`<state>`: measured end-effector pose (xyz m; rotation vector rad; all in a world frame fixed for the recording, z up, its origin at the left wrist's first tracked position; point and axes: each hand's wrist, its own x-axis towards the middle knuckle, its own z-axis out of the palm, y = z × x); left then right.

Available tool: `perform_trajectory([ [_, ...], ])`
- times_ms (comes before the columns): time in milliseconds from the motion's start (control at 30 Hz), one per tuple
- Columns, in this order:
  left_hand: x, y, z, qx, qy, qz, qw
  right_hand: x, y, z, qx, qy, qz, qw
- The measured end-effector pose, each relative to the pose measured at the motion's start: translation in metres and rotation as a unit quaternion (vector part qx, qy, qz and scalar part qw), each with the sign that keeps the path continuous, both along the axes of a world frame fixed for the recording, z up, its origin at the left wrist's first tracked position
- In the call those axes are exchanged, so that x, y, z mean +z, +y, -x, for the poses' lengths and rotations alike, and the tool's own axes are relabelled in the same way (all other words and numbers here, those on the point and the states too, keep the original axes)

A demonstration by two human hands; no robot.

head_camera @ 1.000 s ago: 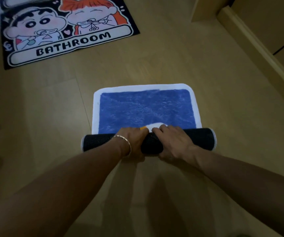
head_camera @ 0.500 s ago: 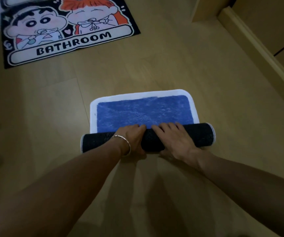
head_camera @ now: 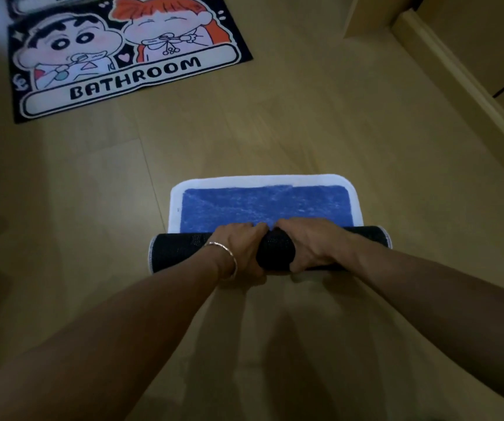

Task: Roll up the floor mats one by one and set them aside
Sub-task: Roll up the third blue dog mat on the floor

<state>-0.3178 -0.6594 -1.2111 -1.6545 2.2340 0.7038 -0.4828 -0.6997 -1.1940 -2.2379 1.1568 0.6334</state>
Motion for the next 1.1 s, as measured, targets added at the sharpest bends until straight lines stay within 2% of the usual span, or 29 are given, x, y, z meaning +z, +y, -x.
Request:
perform_trajectory([
  [67, 0.005, -0.013, -0.003, 0.025, 0.023, -0.055, 0.998, -0.001, 0.010, 0.005, 0.031, -0.014, 0.096, 0.995],
  [133, 0.008, -0.022, -0.006, 0.049, 0.053, -0.105, 0.992, -0.004, 0.019, 0.007, 0.071, 0.011, 0.167, 0.983],
  [200, 0.008, -0.022, -0.007, 0.045, 0.065, -0.100, 0.992, -0.007, 0.025, 0.005, 0.083, 0.039, 0.202, 0.975],
  [267, 0.006, -0.016, -0.007, 0.017, 0.050, -0.060, 0.997, -0.008, 0.020, 0.002, 0.070, 0.035, 0.178, 0.981],
  [400, 0.003, -0.002, -0.007, -0.059, -0.058, 0.080, 0.993, 0.002, -0.014, -0.006, 0.011, 0.021, 0.012, 1.000],
  [500, 0.003, -0.002, -0.005, -0.061, -0.068, 0.094, 0.991, 0.001, -0.022, -0.007, -0.022, 0.028, -0.077, 0.996],
  [567, 0.005, -0.009, -0.004, -0.046, -0.047, 0.047, 0.997, -0.001, -0.015, -0.004, -0.030, 0.002, -0.067, 0.997],
  [700, 0.010, -0.024, -0.008, 0.021, 0.021, -0.106, 0.994, 0.000, -0.002, 0.007, 0.048, -0.008, 0.054, 0.997],
  [767, 0.009, -0.021, -0.009, 0.034, 0.037, -0.127, 0.991, -0.005, 0.003, 0.009, 0.086, 0.003, 0.099, 0.991],
  [867, 0.008, -0.011, -0.009, 0.003, 0.025, -0.059, 0.998, -0.004, 0.002, 0.005, 0.073, -0.004, 0.076, 0.994],
  [967, 0.007, -0.002, -0.009, -0.080, -0.039, 0.068, 0.994, 0.007, -0.017, -0.003, 0.016, 0.000, -0.028, 0.999],
  [1033, 0.005, 0.003, -0.005, -0.094, -0.067, 0.100, 0.988, 0.008, -0.022, -0.004, -0.021, -0.002, -0.083, 0.996],
  [1100, 0.004, 0.003, -0.002, -0.074, -0.055, 0.094, 0.991, 0.004, -0.015, -0.001, -0.022, -0.013, -0.069, 0.997],
])
